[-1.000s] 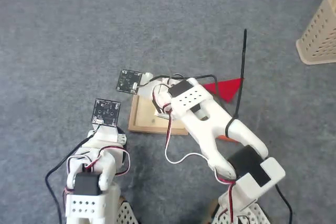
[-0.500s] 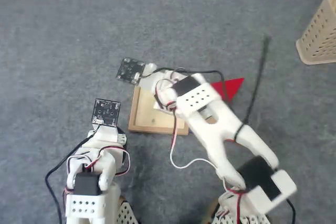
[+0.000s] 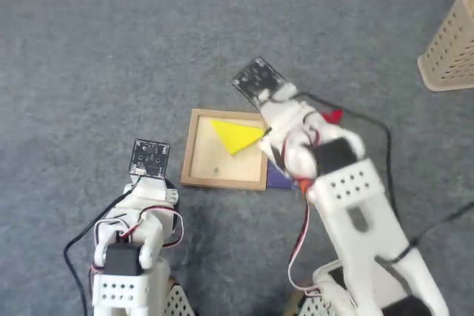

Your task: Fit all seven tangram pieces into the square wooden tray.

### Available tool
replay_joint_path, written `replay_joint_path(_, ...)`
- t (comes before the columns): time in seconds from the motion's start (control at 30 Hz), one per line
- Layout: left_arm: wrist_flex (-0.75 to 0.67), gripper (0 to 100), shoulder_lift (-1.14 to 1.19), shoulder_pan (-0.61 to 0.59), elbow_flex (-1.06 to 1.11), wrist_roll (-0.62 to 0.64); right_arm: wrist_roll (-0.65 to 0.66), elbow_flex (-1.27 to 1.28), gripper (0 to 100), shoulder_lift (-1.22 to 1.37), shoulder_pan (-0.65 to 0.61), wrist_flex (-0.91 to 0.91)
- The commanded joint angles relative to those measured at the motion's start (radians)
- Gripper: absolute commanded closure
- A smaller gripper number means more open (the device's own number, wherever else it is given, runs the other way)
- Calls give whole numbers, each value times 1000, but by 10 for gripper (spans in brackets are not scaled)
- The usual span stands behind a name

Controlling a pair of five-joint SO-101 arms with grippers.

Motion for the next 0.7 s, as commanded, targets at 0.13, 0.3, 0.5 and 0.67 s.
replay_joint_path(0.13, 5, 989, -5, -5, -5, 9, -94, 104, 992, 128, -13, -331)
replay_joint_path(0.3, 5, 989, -5, -5, -5, 9, -91, 98, 992, 318, -7, -486)
replay_joint_path(0.5, 5, 989, -5, -5, -5, 9, -89, 97, 992, 470, -13, -630)
replay_joint_path(0.67, 5, 989, -5, -5, -5, 9, -89, 97, 992, 595, -15, -785)
